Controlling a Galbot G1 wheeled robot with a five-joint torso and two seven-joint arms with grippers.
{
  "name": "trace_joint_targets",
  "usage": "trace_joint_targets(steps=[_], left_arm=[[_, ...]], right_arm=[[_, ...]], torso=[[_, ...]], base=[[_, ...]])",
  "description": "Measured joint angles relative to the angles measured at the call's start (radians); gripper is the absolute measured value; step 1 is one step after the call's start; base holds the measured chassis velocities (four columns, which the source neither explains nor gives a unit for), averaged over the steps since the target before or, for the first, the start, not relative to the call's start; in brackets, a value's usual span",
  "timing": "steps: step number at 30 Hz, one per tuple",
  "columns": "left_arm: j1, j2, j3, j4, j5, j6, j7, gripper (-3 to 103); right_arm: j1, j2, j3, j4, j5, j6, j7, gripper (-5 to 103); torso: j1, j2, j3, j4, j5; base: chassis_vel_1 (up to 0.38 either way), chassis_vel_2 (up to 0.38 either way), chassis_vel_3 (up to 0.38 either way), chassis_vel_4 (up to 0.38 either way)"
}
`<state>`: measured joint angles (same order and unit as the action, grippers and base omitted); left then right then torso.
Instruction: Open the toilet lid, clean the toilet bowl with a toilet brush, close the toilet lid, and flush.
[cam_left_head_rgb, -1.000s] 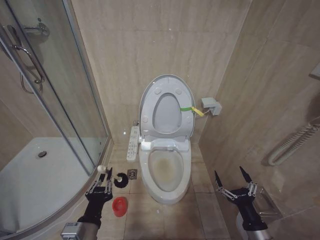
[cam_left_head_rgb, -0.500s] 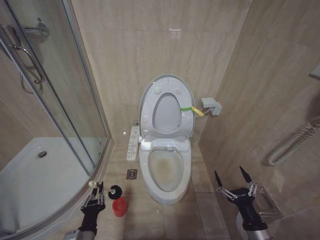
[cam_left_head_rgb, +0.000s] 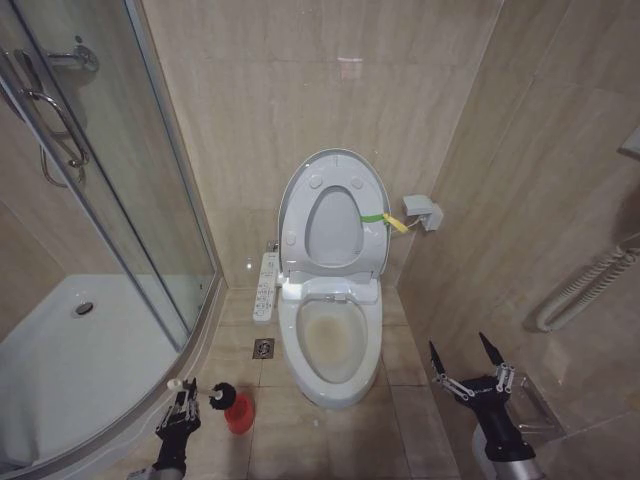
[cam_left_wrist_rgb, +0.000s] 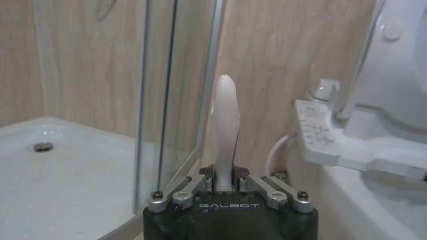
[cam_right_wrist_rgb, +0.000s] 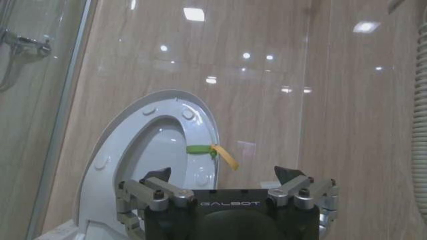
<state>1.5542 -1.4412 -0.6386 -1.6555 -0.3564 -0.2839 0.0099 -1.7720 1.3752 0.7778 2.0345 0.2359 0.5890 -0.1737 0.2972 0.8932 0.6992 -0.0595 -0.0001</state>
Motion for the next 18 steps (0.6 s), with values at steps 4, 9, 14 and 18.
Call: trace_joint_targets(steps=[4,9,14,18], left_arm=[[-0.055,0.015,-0.001,0.095,-0.020,-0.038,0.017,18],[-0.111,0.034,0.018,0.160,-0.065,-0.062,0.049,18],[-0.156,0.035,0.049,0.193,-0.091,-0.040,0.053,18],[-0.176,0.029,0.067,0.231,-0.087,-0.027,0.044,18]], right_arm=[[0.000,0.000,0.000,0.000,0.000,0.000,0.000,100],[0.000,0.000,0.000,0.000,0.000,0.000,0.000,100],[0.000,0.000,0.000,0.000,0.000,0.000,0.000,100],[0.000,0.000,0.000,0.000,0.000,0.000,0.000,100]], torso=[[0.000,0.000,0.000,0.0001,0.0000],[0.000,0.000,0.000,0.0000,0.0000],[0.000,0.000,0.000,0.0000,0.0001],[0.000,0.000,0.000,0.0000,0.0001]], base=[[0.000,0.000,0.000,0.000],[0.000,0.000,0.000,0.000],[0.000,0.000,0.000,0.000],[0.000,0.000,0.000,0.000]])
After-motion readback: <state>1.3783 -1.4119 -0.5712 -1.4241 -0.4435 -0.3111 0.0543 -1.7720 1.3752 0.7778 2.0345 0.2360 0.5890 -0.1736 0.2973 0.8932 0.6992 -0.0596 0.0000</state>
